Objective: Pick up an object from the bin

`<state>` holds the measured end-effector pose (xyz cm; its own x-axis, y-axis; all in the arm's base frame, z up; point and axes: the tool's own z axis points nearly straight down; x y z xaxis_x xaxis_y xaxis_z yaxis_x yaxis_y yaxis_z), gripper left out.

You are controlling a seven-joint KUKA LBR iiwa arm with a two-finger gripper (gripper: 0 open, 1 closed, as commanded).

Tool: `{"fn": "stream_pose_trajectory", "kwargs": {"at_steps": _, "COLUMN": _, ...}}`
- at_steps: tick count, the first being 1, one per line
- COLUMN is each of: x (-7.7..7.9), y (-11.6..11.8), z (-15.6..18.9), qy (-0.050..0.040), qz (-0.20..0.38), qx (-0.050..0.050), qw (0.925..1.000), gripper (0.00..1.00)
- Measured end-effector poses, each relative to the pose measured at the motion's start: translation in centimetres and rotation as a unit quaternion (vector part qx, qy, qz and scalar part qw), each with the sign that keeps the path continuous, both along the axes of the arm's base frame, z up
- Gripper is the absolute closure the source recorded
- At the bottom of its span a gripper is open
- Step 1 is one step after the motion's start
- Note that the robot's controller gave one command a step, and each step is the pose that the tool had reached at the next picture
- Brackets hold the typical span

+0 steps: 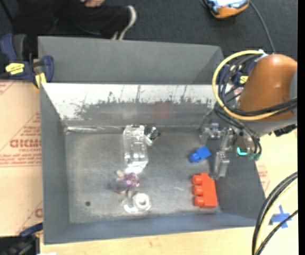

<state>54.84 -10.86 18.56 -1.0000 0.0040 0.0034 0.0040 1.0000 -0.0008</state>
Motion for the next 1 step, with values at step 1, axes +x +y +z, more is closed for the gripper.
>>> {"fn": "stream_pose_trajectory", "kwargs": {"at_steps": 1, "x": 5.16, "y": -3.97, "z": -11.72, "qy": -0.0029, "qz": 0.018, "qx": 0.0, "qw": 0.9998, "gripper": 0.0}}
